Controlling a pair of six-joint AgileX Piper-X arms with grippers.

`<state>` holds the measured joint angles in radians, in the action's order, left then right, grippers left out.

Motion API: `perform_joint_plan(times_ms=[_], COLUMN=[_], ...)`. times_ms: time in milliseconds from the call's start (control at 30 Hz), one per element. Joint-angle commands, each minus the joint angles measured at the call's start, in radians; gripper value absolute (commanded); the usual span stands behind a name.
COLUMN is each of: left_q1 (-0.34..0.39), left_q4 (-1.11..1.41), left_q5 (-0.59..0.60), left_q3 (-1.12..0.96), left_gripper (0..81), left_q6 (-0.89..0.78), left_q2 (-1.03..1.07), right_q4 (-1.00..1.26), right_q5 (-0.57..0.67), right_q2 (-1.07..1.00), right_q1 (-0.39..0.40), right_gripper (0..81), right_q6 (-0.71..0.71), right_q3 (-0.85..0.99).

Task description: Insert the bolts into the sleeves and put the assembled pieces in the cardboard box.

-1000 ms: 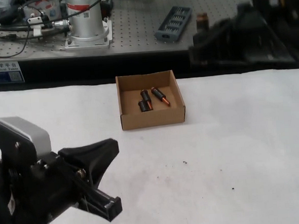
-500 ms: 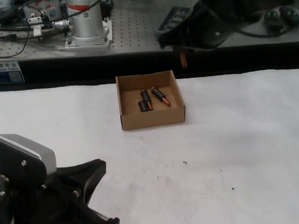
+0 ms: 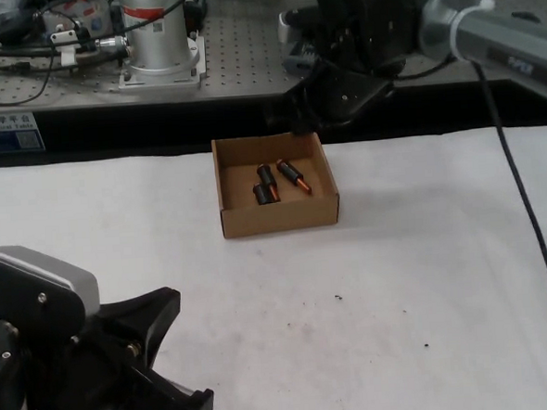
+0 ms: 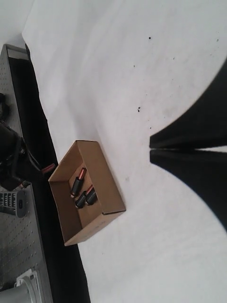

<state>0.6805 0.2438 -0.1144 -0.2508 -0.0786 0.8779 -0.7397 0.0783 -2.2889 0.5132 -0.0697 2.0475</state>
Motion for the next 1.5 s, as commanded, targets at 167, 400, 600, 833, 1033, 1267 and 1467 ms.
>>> perform_joint_plan(times_ms=[167,400,600,833,1033,1267,1467], left_q1=[0.005,0.005,0.005,0.005,0.005,0.005,0.005], left_q4=[0.004,0.005,0.005,0.005,0.005,0.02,0.036], left_q5=[-0.014,-0.014,-0.014,-0.014,-0.018,-0.099,-0.111], left_q3=[-0.003,-0.003,-0.003,-0.003,-0.003,-0.003,-0.003], left_gripper=[0.6,0.6,0.6,0.6,0.6,0.6,0.6], left_q6=[0.011,0.015,0.033,0.033,0.033,0.033,0.033], left_q2=[-0.009,-0.009,-0.009,-0.009,-0.009,-0.009,-0.009], right_q4=[0.017,0.02,-0.001,-0.01,-0.026,-0.14,-0.26], right_q5=[0.052,0.051,0.051,0.051,0.081,0.009,-0.043], right_q2=[-0.068,-0.09,-0.093,-0.093,-0.078,0.073,0.252], right_q1=[-0.014,-0.014,-0.014,-0.011,0.0,0.036,0.084], right_gripper=[5.5,5.5,9.2,33.0,33.1,33.1,32.1], right_q6=[-0.005,-0.005,-0.005,-0.005,-0.005,0.07,0.112], right_q3=[0.04,0.027,0.027,0.027,0.027,0.027,0.018])
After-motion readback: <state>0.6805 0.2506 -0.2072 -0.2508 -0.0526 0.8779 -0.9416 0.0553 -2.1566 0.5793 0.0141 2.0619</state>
